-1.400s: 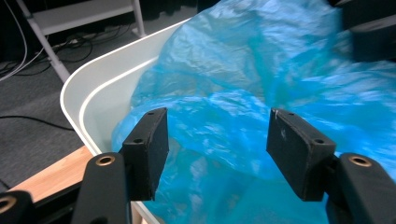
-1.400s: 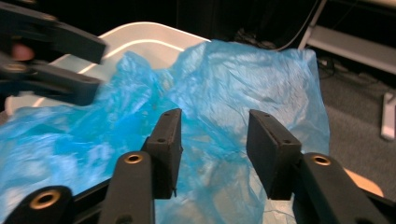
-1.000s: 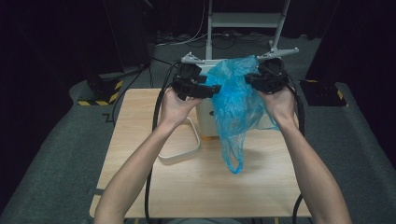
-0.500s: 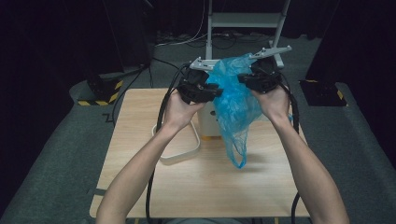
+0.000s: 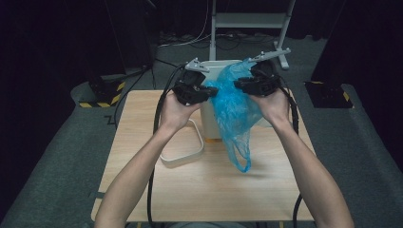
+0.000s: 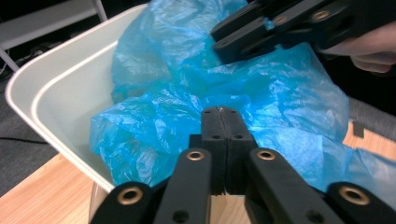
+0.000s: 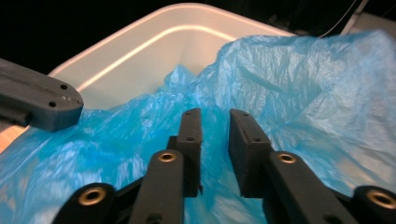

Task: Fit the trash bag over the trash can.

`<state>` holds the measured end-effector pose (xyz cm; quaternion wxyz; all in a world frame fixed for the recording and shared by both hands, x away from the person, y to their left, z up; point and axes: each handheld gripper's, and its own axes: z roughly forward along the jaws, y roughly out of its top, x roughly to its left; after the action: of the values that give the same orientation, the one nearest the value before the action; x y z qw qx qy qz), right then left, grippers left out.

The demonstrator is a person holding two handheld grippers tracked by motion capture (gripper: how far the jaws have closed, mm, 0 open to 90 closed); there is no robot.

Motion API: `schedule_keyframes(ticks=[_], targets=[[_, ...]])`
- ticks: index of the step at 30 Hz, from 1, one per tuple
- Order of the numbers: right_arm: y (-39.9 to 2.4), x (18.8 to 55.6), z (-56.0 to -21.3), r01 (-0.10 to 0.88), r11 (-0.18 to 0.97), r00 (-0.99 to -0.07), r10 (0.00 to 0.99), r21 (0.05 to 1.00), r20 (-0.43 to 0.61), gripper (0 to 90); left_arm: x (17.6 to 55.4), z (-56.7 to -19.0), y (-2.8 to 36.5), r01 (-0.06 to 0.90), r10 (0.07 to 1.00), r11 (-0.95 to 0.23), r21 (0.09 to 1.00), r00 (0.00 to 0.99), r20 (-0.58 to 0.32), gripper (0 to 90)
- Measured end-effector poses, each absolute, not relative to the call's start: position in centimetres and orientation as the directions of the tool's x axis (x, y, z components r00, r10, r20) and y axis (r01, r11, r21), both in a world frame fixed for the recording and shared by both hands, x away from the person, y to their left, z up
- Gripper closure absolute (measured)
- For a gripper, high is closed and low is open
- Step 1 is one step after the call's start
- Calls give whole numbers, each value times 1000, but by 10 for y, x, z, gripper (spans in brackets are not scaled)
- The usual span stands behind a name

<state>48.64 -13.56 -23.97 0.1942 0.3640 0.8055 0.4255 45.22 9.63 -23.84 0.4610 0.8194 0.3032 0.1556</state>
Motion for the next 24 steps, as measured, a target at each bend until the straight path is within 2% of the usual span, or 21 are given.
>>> schedule_keyframes(ticks=[1,5,7,9,12,13,15,19,20,21,24], targets=[[-142,481,-234,413,357,-655,755,838,2,696,451,-237,99,370,628,-359,857,775,-72,744],[-155,473,-226,399,339,-646,763,852,-2,685,447,-235,99,373,636,-333,866,767,-85,538],[-161,471,-225,399,340,-637,771,852,-9,686,444,-235,98,365,637,-340,867,768,-74,495],[-166,470,-224,402,339,-628,778,851,-14,689,443,-236,96,362,633,-350,864,771,-66,494],[-169,470,-225,410,336,-624,781,848,-8,702,442,-237,94,358,624,-368,858,779,-57,547],[-170,472,-227,417,345,-626,779,841,-9,731,442,-238,92,361,621,-387,849,782,-49,615],[-170,473,-229,421,349,-630,776,838,-7,746,442,-239,92,362,616,-394,845,786,-50,678],[-163,477,-234,423,379,-644,765,823,-21,853,442,-240,92,355,619,-428,831,785,-17,810],[-163,477,-234,423,379,-644,765,823,-21,853,442,-240,92,355,619,-428,831,785,-17,841],[-159,477,-235,421,396,-650,760,816,-34,894,442,-239,93,354,618,-440,825,786,-8,858],[-157,476,-236,412,412,-652,757,813,-53,899,442,-238,93,350,619,-451,821,785,6,863]])
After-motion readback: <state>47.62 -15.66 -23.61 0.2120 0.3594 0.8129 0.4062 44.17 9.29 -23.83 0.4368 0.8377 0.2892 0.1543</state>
